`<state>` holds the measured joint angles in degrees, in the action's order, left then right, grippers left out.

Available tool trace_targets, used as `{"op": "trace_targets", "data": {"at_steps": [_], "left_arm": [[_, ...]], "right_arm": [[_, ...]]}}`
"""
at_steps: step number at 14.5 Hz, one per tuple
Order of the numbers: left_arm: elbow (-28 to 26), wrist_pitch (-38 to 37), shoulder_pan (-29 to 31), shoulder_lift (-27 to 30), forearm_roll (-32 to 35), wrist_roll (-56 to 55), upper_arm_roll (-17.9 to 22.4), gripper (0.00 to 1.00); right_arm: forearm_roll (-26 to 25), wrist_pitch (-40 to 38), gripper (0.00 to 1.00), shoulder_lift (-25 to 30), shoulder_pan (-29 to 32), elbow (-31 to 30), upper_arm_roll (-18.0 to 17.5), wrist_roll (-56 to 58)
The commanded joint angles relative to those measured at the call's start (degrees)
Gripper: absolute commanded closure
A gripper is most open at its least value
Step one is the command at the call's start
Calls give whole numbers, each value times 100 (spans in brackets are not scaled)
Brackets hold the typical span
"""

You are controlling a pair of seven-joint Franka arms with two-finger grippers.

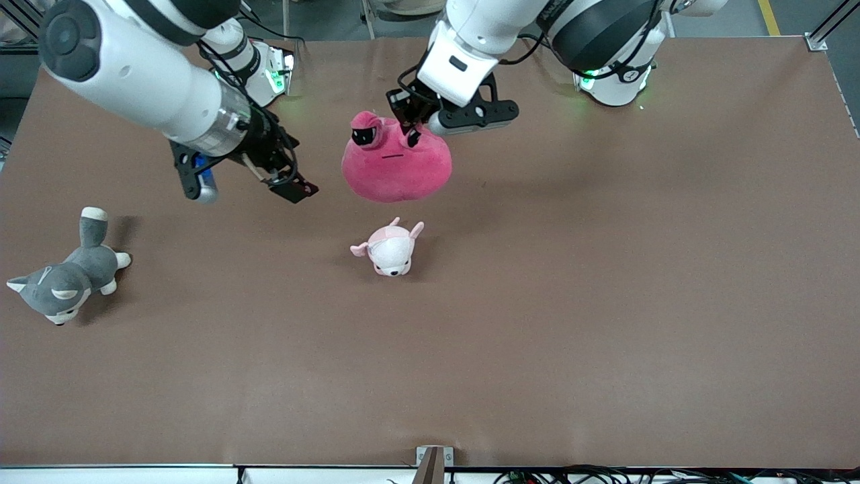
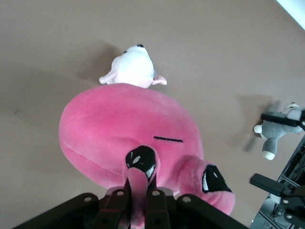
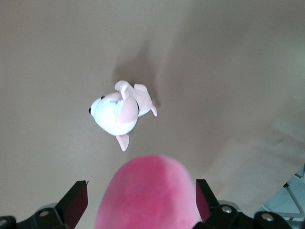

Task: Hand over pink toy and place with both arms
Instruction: 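Grasp the pink plush with the right gripper while the left gripper holds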

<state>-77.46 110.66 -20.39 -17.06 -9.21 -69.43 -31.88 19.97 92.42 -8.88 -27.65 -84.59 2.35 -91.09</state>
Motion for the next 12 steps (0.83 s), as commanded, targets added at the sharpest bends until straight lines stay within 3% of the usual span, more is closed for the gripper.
{"op": "trace_targets", "data": {"at_steps": [1, 3, 7, 10, 12], "left_arm": [[170, 44, -106, -131, -10, -114, 24, 92], [170, 53, -106, -131, -10, -114, 24, 92], [170, 52, -106, -122, -10, -114, 24, 92], [170, 53, -97, -122, -10, -114, 24, 92], [170, 53, -97, -122, -10, -114, 24, 92]], "right_arm": [[95, 231, 0, 97, -319, -76, 55, -522], [103, 285, 1, 97, -460, -76, 55, -638], [103, 241, 12, 140, -680, -84, 55, -655], [103, 250, 35, 158, -751, -84, 46, -655], [321, 241, 60, 167, -733, -84, 55, -646]]}}
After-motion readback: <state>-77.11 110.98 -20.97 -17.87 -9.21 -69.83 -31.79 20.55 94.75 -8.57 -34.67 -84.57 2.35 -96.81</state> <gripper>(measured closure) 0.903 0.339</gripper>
